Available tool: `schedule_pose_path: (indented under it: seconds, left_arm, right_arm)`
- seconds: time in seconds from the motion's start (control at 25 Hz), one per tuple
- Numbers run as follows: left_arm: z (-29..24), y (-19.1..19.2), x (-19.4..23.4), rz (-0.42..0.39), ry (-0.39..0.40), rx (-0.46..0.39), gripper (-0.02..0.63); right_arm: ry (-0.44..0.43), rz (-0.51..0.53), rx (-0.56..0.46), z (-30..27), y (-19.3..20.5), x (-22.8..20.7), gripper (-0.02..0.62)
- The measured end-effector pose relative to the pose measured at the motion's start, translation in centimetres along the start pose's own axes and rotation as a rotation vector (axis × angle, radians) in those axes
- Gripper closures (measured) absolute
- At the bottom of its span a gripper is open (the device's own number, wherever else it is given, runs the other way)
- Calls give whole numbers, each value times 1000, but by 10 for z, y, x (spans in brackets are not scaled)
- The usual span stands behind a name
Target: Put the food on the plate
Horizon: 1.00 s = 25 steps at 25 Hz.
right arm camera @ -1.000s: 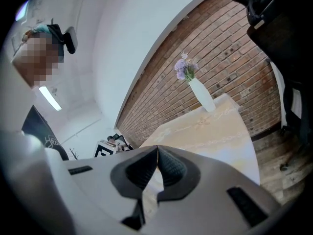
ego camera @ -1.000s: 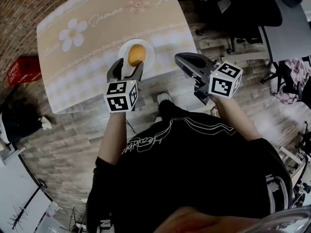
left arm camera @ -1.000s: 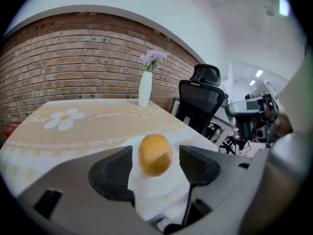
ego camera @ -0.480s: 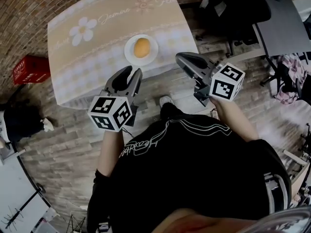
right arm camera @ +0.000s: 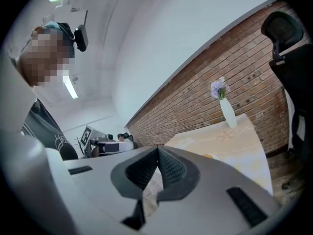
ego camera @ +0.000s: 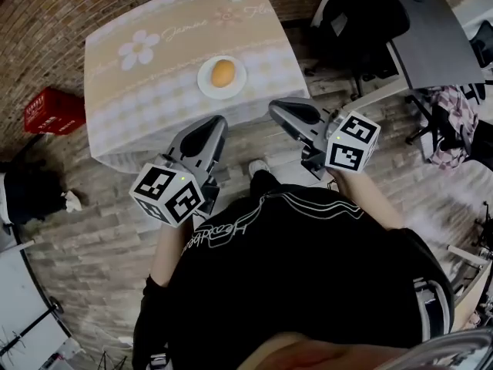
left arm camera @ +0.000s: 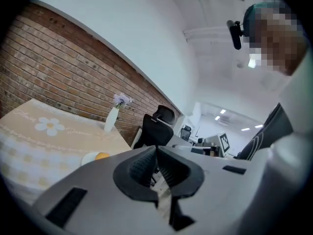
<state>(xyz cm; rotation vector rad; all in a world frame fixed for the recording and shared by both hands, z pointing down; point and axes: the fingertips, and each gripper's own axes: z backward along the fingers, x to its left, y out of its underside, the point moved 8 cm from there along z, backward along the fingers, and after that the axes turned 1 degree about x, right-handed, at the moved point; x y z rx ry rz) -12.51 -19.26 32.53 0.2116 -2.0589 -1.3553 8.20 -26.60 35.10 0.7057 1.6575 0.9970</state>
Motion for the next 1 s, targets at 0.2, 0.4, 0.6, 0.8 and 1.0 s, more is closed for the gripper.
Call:
schedule_pose_path:
  seconds: [0.2, 0.4, 0.6, 0.8, 1.0]
  left_arm:
    - [6, -5, -19, -10, 8, -7, 592]
    - [10, -12, -27, -13, 11, -13, 592]
    - [8, -10, -29, -34, 8, 2, 592]
    - [4, -9, -29, -45, 14, 10, 592]
    - [-2, -4, -18, -9, -6, 19, 592]
  right_arm:
    - [-19, 3, -4, 9, -2, 13, 600]
    - [-10, 10, -25, 13, -6, 18, 599]
    - [12, 17, -28, 18, -7, 17, 599]
    - [20, 10, -28, 18, -5, 15, 599]
    - [21, 8, -15, 16, -2, 10, 599]
